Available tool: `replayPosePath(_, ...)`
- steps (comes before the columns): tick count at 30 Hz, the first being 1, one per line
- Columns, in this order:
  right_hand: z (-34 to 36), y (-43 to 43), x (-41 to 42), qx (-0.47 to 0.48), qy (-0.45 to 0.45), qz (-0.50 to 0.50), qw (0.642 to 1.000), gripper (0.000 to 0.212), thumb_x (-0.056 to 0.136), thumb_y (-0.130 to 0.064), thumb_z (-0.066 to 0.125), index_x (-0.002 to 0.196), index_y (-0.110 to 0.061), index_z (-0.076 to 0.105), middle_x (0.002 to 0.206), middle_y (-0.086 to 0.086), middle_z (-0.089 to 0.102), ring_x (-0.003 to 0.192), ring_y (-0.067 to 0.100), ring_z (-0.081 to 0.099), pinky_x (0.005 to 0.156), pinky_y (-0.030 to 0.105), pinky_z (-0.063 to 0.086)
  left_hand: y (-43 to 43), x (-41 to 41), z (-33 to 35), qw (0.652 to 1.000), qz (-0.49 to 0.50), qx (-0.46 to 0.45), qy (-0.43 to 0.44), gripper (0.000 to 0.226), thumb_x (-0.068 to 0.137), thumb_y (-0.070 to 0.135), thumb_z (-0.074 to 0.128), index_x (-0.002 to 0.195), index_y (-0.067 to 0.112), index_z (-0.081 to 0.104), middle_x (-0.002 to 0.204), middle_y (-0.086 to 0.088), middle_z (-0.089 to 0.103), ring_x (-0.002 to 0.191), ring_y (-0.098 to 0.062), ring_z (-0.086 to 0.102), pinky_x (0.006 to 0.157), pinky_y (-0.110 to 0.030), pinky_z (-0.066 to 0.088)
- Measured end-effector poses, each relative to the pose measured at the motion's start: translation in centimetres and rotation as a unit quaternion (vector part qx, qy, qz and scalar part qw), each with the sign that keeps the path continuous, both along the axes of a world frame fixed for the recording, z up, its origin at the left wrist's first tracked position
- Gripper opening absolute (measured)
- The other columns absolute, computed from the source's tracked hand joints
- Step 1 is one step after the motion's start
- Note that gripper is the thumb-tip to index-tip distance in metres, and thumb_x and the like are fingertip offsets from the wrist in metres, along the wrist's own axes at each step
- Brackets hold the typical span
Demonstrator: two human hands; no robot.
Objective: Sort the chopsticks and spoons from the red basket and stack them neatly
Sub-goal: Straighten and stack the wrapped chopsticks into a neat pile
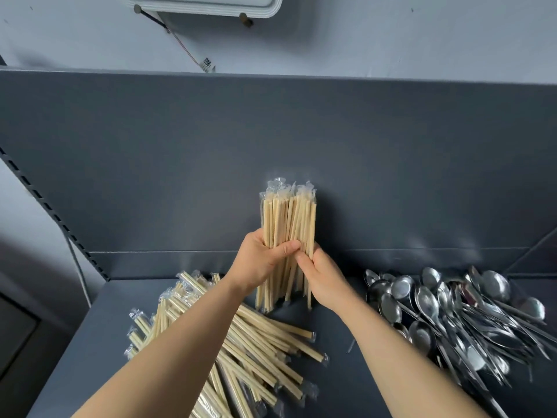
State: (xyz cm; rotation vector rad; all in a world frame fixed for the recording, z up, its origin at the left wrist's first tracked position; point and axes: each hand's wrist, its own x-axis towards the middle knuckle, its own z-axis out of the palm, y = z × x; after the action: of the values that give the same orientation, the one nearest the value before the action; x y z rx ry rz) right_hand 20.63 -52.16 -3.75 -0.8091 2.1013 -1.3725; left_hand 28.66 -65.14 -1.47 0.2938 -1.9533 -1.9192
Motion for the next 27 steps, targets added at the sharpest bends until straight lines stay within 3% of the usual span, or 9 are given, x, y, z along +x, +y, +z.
replayPosePath(7, -0.5, 0.4, -0.4, 0.06, 0.001, 0.069, 0.996, 0.049, 0.097, -0.05, 0.043, 0.144, -0.039, 0.035, 0.143, -0.014, 0.046, 0.131, 0.007, 0.042, 0.112, 0.038, 0.036, -0.8, 0.2, -0.1, 0.999, -0.021, 0.009, -0.033, 0.031, 0.077, 0.007, 0.076, 0.107, 0.005, 0.069, 0.101, -0.007, 0.074, 0.096, -0.019, 0.07, 0.082, -0.026, 0.055)
replayPosePath(16, 0.7, 0.1, -0.4, 0.042, -0.065, 0.13, 0.989, 0.05, 0.102, -0.027, 0.045, 0.15, -0.03, 0.029, 0.146, -0.015, 0.041, 0.133, 0.001, 0.038, 0.116, 0.03, 0.028, -1.5, 0.0, 0.9, 0.999, -0.035, -0.005, -0.03, 0.032, 0.073, 0.012, 0.078, 0.102, 0.002, 0.069, 0.096, -0.01, 0.074, 0.092, -0.022, 0.071, 0.079, -0.027, 0.055)
replayPosePath(22, 1.1, -0.2, -0.4, 0.064, -0.049, 0.155, 0.985, 0.056, 0.103, -0.024, 0.04, 0.153, -0.033, 0.017, 0.157, -0.012, 0.026, 0.142, 0.005, 0.026, 0.12, 0.035, 0.021, -1.3, -0.4, 1.1, 0.994, -0.079, -0.004, -0.072, 0.03, 0.081, 0.012, 0.073, 0.109, 0.005, 0.068, 0.105, -0.007, 0.073, 0.099, -0.017, 0.069, 0.083, -0.025, 0.054)
replayPosePath(27, 1.5, -0.2, -0.2, 0.083, -0.046, 0.158, 0.983, 0.051, 0.103, -0.021, 0.04, 0.151, -0.029, 0.026, 0.152, -0.009, 0.036, 0.137, 0.005, 0.034, 0.119, 0.037, 0.025, -1.2, -0.4, 1.3, 0.992, -0.088, -0.006, -0.091, 0.028, 0.084, 0.016, 0.07, 0.111, 0.011, 0.068, 0.103, 0.0, 0.072, 0.098, -0.013, 0.068, 0.083, -0.022, 0.052)
